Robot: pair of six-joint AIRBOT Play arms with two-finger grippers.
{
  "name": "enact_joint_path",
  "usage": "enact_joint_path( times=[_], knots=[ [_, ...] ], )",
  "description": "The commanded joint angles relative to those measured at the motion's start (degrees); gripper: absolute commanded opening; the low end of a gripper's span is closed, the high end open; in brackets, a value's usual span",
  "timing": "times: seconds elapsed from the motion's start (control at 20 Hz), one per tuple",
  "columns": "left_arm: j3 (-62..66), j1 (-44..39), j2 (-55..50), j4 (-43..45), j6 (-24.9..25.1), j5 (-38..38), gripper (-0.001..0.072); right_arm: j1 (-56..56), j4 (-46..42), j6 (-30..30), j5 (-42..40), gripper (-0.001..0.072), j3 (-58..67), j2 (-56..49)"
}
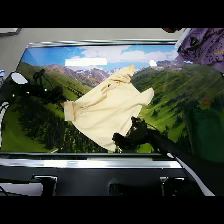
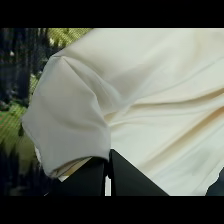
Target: Fold the clothes and pants, and hang the long-sleeved shirts on hangers.
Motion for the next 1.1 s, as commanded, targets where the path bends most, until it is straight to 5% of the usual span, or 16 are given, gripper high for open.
enact_joint_path(
  times=[0.0, 0.3, 0.6, 0.85, 1.05],
  knots=[
    [2.71, 0.35, 0.85, -0.11, 0.07, 0.37, 0.0015, -4.24, -3.85, -2.78, -3.39, 0.0026, 8.11, 0.81],
    [24.04, 4.72, 8.83, -0.07, 0.90, 1.38, 0.0015, -20.79, -16.57, -6.69, -19.08, 0.0025, 42.27, 7.21],
    [33.66, 8.76, 28.65, 0.66, 0.81, 5.92, 0.0015, -27.06, -24.98, -5.22, -26.45, 0.0025, 68.52, 17.73],
    [33.64, 9.22, 43.74, 12.63, -5.92, 5.92, 0.0015, -27.06, -29.86, -0.96, -28.37, 0.0025, 73.09, 26.60],
    [32.68, 9.20, 45.13, 17.07, -8.20, 6.14, 0.0014, -27.06, -32.00, 1.27, -29.49, 0.0026, 73.07, 25.33]
  ],
)
